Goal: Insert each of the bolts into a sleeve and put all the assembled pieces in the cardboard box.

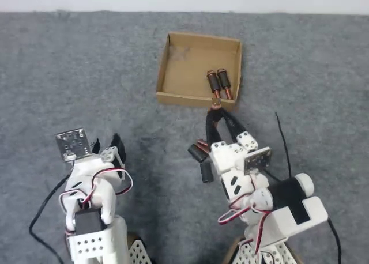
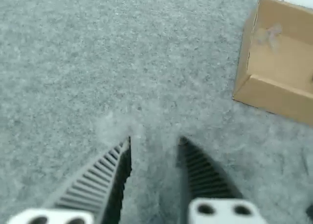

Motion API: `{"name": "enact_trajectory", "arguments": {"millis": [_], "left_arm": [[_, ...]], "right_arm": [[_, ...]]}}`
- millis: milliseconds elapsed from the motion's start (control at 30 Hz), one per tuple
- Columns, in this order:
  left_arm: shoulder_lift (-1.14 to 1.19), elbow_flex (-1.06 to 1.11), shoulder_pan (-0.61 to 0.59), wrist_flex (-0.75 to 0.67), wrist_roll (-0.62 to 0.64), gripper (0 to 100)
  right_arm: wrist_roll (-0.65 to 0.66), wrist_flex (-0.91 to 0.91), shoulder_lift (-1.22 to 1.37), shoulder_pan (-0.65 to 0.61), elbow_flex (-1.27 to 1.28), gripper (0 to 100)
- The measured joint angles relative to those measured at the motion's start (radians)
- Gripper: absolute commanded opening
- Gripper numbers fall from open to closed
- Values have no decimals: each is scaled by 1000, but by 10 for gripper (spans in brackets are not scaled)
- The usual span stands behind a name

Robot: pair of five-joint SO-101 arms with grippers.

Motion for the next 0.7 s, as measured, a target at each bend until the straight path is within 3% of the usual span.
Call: {"name": "enact_trajectory", "arguments": {"millis": [200,533,700], "left_arm": [[0,0,0,0,-26,18],[0,0,34,0,-32,21],[0,0,41,0,-58,21]], "right_arm": [[0,86,0,14,-152,7],[0,572,0,14,-496,7],[0,933,14,-14,-690,7]]}}
